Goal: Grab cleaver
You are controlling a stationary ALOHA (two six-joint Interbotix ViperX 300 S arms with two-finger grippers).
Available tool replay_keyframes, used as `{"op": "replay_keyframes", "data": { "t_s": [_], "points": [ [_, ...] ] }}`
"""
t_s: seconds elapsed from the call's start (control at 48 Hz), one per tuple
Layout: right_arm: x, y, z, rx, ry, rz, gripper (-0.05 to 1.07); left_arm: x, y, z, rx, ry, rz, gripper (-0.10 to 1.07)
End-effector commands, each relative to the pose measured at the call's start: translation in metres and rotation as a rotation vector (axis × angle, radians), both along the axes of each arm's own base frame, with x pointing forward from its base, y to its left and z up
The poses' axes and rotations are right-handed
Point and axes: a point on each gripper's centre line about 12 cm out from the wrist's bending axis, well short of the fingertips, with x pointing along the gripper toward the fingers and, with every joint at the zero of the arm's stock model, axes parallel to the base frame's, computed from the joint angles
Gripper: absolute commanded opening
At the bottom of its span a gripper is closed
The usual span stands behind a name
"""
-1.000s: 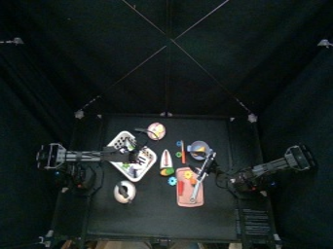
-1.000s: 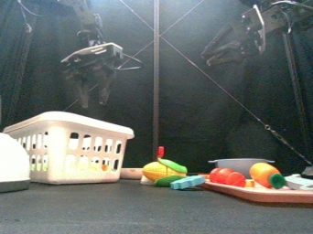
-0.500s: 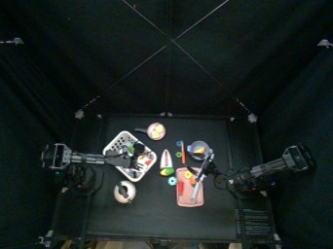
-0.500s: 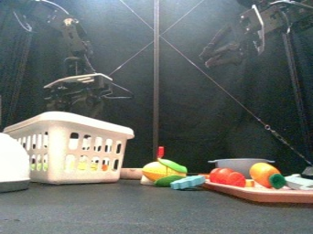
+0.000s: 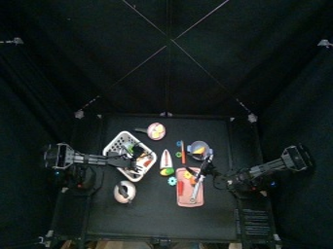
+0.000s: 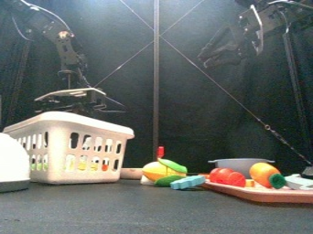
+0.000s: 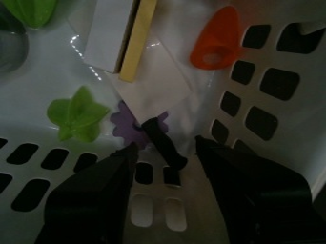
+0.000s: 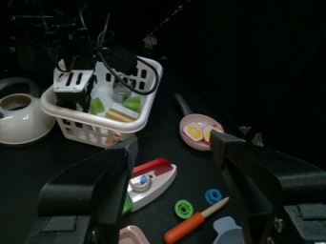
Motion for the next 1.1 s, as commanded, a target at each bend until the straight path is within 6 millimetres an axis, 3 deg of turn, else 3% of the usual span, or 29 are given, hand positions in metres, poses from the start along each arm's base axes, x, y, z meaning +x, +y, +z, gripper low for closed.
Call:
{"op": "replay_keyframes", "data": {
  "t_s": [0.0,0.812,1.083],
  "points": [
    [0.002,0.001,0.01,0.005,-0.029,0.0,0.93,0.003,0.001,0.002,0.001,-0.012,-0.001,0.88],
    [0.001,0.001,0.008,0.005,-0.024,-0.001,0.93,0.003,0.003,-0.026,-0.007,0.08,0.009,0.88],
    [0.001,0.001,0.008,0.005,-0.024,-0.001,0.93,0.003,0.004,-0.026,-0.006,0.081,0.008,0.87]
  ]
}}
